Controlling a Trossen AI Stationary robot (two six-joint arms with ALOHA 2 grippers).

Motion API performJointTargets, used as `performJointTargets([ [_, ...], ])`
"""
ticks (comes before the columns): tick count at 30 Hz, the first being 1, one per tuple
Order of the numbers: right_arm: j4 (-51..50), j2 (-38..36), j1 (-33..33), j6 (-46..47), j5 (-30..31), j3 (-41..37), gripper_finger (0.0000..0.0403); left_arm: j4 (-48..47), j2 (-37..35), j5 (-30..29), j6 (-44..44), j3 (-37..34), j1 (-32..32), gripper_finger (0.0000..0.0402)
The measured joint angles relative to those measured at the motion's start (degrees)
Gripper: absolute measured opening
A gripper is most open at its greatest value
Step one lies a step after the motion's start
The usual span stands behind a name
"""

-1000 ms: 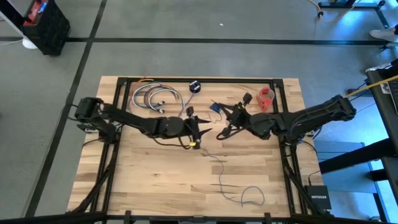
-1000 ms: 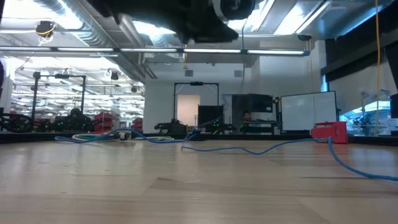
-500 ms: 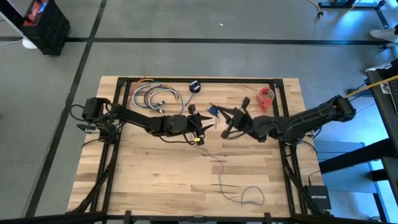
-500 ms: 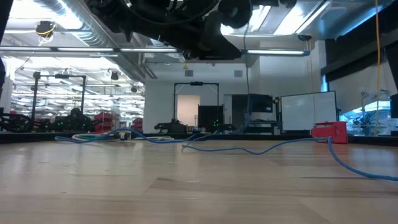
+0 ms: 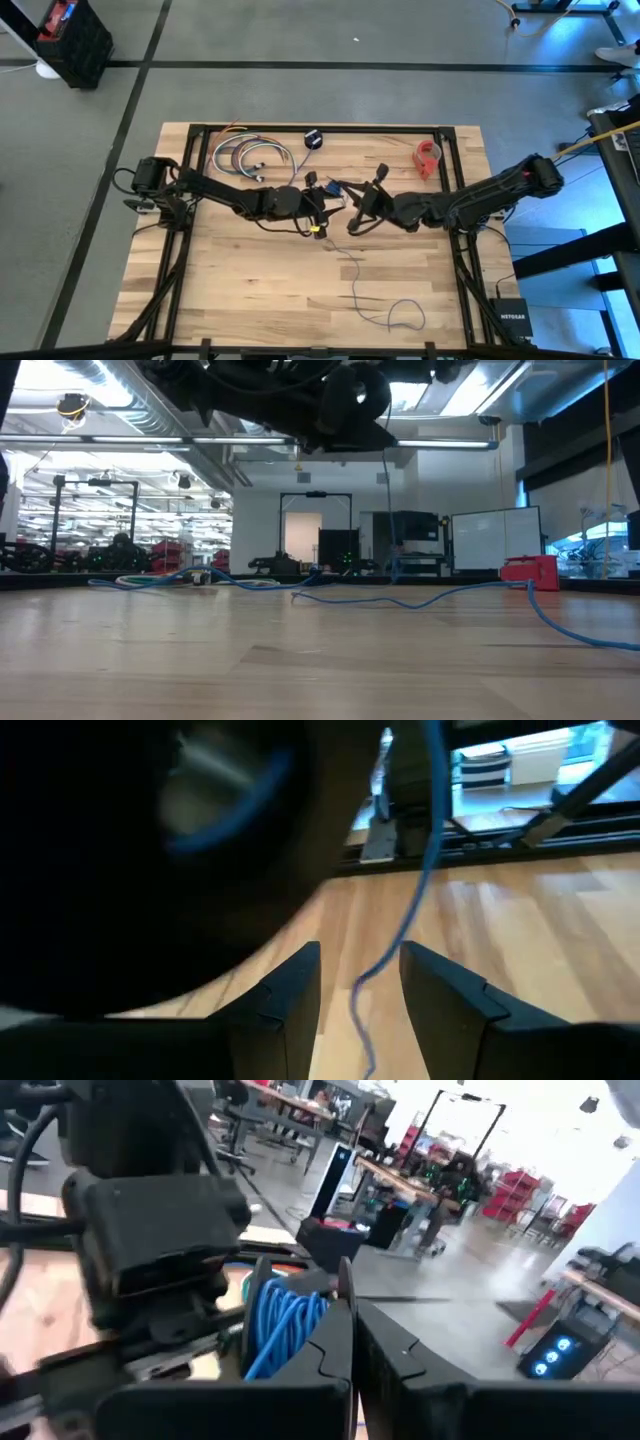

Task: Coil cords
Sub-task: Coil the blue wire onto the black spool

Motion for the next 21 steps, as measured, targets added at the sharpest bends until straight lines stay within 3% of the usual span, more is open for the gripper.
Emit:
performJointTargets([
  [8, 2.04, -0.06, 0.07, -1.79, 0.95, 0.0, 0.0006, -1.67, -0.02, 0.28, 2.04, 0.02, 0.16, 0.0119],
  [16, 3.11, -0.06, 0.07, -1.8, 0.16, 0.0, 0.0007, -1.63, -0.02, 0.15, 3.59, 0.02, 0.16, 0.0012],
  [21, 3.48, -0.06, 0.25, -1.42, -0.55, 0.0, 0.0006, -2.28, -0.04, 0.09, 3.57, 0.04, 0.7, 0.0007],
])
